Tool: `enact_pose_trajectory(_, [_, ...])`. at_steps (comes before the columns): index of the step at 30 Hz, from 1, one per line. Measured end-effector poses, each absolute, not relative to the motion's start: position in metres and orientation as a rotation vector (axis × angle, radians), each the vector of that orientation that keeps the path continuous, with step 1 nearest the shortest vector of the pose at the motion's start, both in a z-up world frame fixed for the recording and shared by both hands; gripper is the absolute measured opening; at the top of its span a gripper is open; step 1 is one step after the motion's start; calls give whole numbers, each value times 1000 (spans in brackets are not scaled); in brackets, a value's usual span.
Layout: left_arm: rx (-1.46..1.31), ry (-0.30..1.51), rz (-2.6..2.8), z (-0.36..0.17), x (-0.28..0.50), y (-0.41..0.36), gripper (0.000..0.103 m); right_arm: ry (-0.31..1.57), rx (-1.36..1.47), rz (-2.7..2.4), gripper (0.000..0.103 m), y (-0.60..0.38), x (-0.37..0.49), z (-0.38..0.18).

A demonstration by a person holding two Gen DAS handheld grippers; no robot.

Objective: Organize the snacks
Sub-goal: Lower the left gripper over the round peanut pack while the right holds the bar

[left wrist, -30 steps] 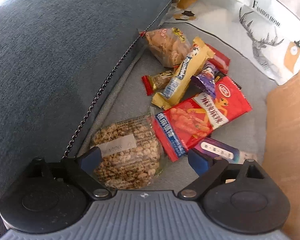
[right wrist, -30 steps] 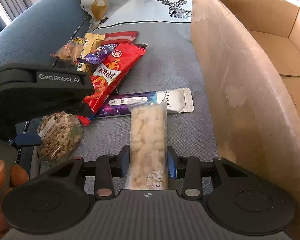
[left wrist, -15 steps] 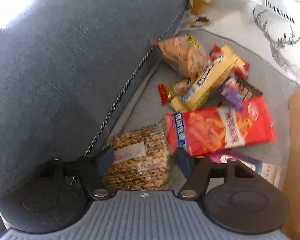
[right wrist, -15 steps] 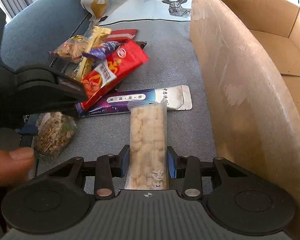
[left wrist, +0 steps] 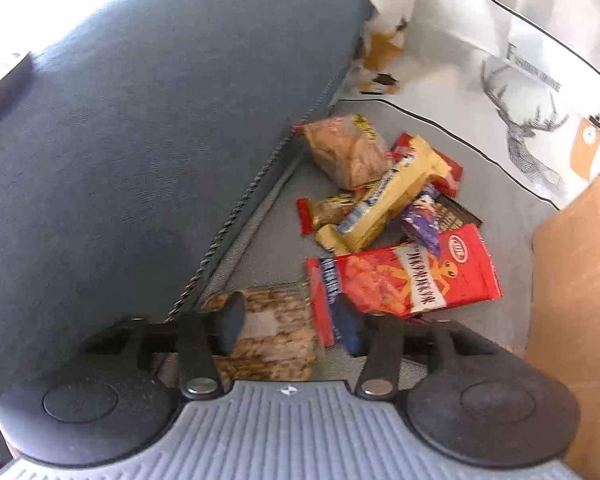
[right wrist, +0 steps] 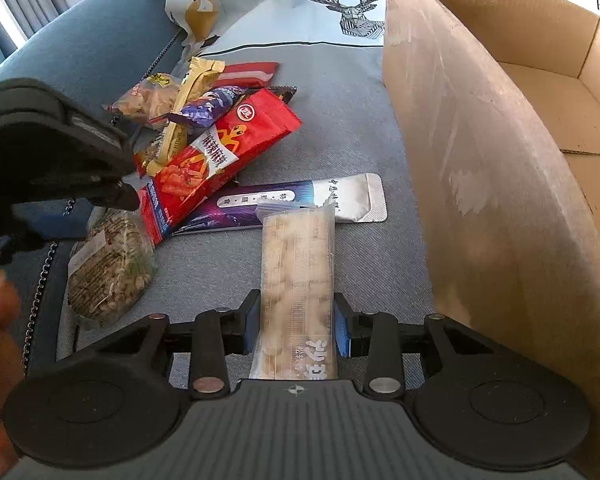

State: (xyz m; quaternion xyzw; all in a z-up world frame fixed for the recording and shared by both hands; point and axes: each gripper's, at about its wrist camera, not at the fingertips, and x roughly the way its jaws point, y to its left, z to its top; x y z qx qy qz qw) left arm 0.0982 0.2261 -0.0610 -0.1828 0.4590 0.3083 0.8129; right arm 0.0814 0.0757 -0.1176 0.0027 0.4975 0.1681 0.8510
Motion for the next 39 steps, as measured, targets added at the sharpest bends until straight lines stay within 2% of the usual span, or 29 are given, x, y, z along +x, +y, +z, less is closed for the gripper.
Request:
enact_pose_trajectory(1, [-418, 981, 661, -63, 97, 227, 63, 1047, 6, 352, 38, 76, 81, -117])
enact_pose_trajectory(3, [-505, 991, 665, -66, 88, 232, 74, 1045, 5, 351, 38, 76, 80, -117])
enact_pose_trajectory(10, [-643, 993, 745, -76, 85, 246, 83, 1047, 7, 349, 38, 77, 80, -117])
enact_pose_trajectory(14, [-652, 1002, 752, -82, 96, 249, 95, 1049, 10, 350, 38, 78, 80, -117])
enact_pose_trajectory(20, [-640, 1009, 786, -85, 103, 251, 96, 1060, 34, 344, 38, 73, 83, -118])
enact_pose_trajectory(22, [-612, 1011, 798, -84, 104, 251, 88, 1061, 37, 342, 38, 72, 83, -118])
enact_pose_trajectory(24, [-557, 996, 805, -79, 103, 250, 55, 1061, 32, 344, 38, 71, 82, -118])
enact_pose_trajectory(25, [-546, 981, 779, -76, 104, 250, 47, 1060, 33, 344, 38, 72, 83, -118])
enact_pose_trajectory(27, [-522, 963, 722, -72, 105, 247, 19, 1059, 36, 345, 38, 72, 83, -118])
enact_pose_trajectory(29, [-507, 974, 676, -72, 107, 245, 14, 1058, 39, 348, 38, 71, 82, -118])
enact_pose_trajectory(31, [-556, 972, 624, -71, 103, 248, 14, 1058, 48, 351, 38, 70, 82, -118])
enact_pose_trajectory(32, [-595, 957, 613, -69, 98, 250, 16, 1058, 54, 353, 38, 69, 82, -118])
enact_pose_trajectory(34, [-679, 913, 608, -65, 82, 254, 28, 1056, 61, 354, 38, 69, 82, -117])
enact_pose_trajectory(35, [-705, 900, 617, -63, 75, 255, 40, 1056, 64, 354, 38, 68, 82, -117])
enact_pose_trajectory(37, [-763, 894, 636, -63, 61, 259, 54, 1056, 69, 355, 38, 68, 82, -116])
enact_pose_trajectory(38, [-790, 899, 650, -65, 56, 261, 69, 1055, 70, 355, 38, 68, 82, -116])
enact_pose_trajectory(39, [-816, 902, 666, -66, 52, 262, 75, 1055, 71, 356, 38, 68, 81, -115])
